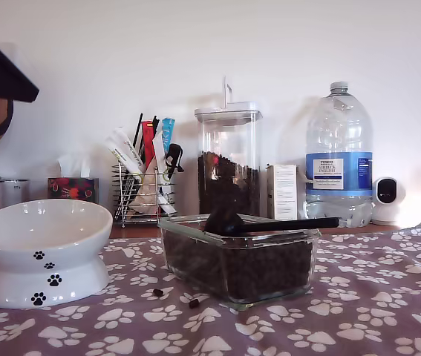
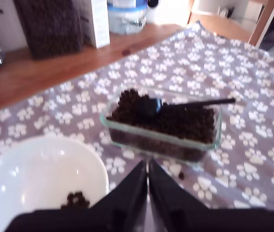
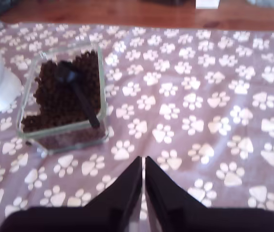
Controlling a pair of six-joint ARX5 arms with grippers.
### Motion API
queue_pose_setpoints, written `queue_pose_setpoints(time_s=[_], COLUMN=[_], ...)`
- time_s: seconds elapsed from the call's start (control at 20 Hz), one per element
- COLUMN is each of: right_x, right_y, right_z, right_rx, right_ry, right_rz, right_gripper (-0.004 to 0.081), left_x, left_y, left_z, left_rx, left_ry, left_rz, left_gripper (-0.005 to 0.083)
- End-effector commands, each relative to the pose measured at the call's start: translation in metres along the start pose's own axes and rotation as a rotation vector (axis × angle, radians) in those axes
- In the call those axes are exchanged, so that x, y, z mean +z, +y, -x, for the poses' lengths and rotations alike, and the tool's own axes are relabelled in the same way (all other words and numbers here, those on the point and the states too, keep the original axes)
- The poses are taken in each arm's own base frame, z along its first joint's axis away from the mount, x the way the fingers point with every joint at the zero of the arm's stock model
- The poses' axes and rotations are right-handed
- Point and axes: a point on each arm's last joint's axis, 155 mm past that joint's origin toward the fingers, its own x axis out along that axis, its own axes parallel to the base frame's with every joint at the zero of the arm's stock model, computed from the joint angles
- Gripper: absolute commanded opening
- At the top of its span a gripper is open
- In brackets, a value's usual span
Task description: Measure one spoon of cat food and pour it into the food bowl
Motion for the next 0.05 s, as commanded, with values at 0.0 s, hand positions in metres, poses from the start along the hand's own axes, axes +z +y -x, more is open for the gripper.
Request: queue_pose_setpoints(time_s=[0.0], right_x=[-0.0056], right_y=[-0.0010], right_z=[-0.0010], right_rx=[-0.004], right_ry=[0.022], right_rz=[-0.005], right_gripper=[-0.0012], left_x=[-0.0127], left_y=[0.0008], left_z=[-0.0021], left_rx=[0.001], left_ry=[0.036], left_rz=[0.010], left_gripper=[-0.0020])
